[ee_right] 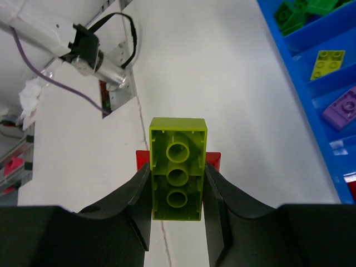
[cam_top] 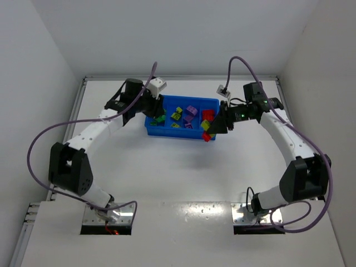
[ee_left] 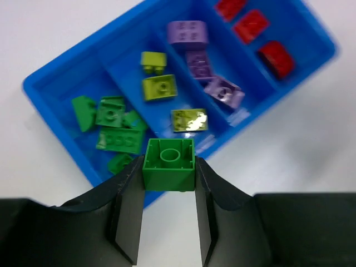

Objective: Sort the legos into containers by color

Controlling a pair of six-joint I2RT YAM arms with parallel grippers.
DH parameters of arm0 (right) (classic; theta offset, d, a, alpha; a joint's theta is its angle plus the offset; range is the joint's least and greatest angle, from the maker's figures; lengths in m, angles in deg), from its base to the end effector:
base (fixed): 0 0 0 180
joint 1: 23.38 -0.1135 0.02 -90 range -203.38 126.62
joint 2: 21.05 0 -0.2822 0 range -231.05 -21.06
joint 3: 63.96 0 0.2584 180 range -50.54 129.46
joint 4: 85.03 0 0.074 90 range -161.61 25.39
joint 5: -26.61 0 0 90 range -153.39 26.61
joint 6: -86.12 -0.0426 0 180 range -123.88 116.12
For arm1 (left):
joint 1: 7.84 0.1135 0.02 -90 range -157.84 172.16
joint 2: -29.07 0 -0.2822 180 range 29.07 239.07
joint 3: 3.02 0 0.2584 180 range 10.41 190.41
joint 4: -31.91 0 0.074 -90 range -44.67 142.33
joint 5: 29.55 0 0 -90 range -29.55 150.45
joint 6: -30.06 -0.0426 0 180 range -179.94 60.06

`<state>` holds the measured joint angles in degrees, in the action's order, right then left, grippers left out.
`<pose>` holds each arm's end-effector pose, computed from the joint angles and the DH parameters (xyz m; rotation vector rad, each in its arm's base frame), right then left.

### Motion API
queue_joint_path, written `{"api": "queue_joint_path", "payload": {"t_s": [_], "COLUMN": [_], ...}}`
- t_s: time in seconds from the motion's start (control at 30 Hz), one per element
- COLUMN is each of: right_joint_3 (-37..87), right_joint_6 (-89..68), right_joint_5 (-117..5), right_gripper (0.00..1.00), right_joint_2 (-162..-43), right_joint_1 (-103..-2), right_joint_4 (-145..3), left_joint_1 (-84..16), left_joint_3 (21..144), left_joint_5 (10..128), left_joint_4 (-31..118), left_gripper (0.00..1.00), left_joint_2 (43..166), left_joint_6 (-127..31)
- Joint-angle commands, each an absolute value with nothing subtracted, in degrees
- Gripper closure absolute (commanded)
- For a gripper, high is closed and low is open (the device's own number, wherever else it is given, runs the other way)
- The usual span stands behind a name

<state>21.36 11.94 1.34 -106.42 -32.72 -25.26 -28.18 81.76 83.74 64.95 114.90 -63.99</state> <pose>0.2917 0.0870 0.3149 -0.8545 2.0858 1.3720 0.3238 -0.1380 0.3268 0.6870 2.0607 -0.6029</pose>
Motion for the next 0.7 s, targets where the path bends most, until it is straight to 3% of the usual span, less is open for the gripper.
{"api": "queue_joint_path", "payload": {"t_s": [0.0, 0.23, 0.33, 0.37, 0.47, 0.67], "right_joint_3": [19.25, 19.25, 19.25, 19.25, 18.72, 16.09], "right_joint_6": [7.38, 5.71, 5.09, 4.57, 3.25, -8.51], "right_joint_5": [-0.55, -0.02, 0.5, 0.5, 1.64, 5.24], "right_gripper": [0.92, 0.92, 0.92, 0.92, 0.92, 0.92], "right_joint_2": [-103.67, -103.14, -103.14, -103.14, -103.67, -104.9], "right_joint_1": [-32.17, -30.5, -30.5, -30.5, -29.98, -29.45], "right_joint_4": [-33.9, -35.13, -35.75, -36.36, -37.41, -46.54], "left_joint_1": [-28.84, -29.46, -29.46, -29.98, -29.99, -29.99], "left_joint_3": [85.19, 90.56, 91.96, 92.49, 93.72, 91.19], "left_joint_5": [70.31, 63.45, 62.04, 62.04, 60.9, 66.23], "left_joint_4": [62.65, 62.65, 63.17, 63.17, 64.22, 64.23], "left_gripper": [0.72, 0.68, 0.59, 0.48, 0.3, 0.27], "left_joint_2": [120.55, 129.88, 132.52, 133.04, 134.37, 130.78], "left_joint_6": [-60.64, -59.23, -58.71, -58.71, -58.71, -58.18]}}
